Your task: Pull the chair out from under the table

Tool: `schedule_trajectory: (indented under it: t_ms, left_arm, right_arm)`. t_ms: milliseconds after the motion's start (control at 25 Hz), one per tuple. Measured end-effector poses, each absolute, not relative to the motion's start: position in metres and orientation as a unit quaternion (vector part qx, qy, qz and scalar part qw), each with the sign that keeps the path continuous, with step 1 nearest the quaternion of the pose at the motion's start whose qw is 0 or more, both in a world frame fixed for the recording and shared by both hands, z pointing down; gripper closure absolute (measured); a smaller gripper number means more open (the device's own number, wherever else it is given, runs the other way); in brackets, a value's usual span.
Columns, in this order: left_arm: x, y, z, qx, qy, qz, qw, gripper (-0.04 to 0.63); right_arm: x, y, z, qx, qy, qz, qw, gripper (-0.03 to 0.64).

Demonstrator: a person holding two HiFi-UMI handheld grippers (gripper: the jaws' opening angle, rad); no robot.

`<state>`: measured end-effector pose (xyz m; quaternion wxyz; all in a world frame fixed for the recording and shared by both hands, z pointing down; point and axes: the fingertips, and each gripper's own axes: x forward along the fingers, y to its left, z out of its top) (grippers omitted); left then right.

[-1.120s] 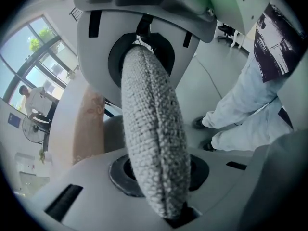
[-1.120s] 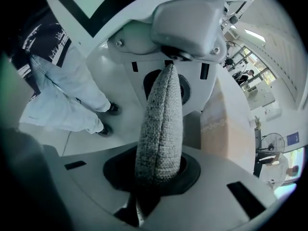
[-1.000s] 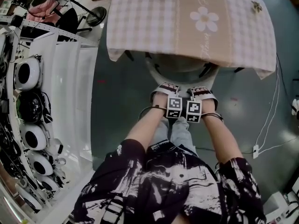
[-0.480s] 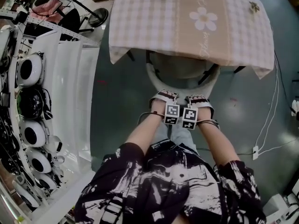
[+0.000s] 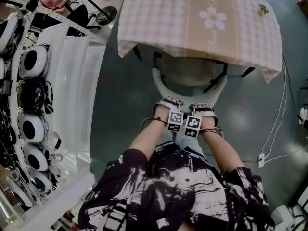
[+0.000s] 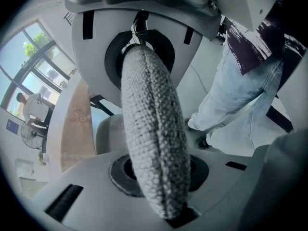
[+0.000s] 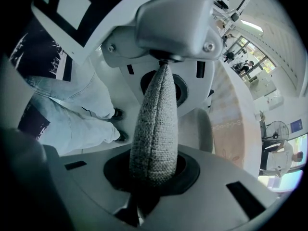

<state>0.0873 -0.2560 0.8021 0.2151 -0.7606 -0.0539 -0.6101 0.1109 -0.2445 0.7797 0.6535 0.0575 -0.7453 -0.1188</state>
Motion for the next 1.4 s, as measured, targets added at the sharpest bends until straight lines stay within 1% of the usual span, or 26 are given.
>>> schedule_trajectory:
  t_ms: [600,1400]
  left_arm:
    - [0.051,-0.177,0.81,-0.758,-0.086,-0.601,0.241,0.525]
    - [0.05,-0.078,0.806,-0.759,-0.084,-0.603,0.231,0.528]
  right_arm:
    - [0.074,-0.166,0.788,0.088,-0.732,-0.085,0.67,0.563]
    - [0.073,-0.067,0.784,0.074,-0.733,-0.078,0.672,0.562]
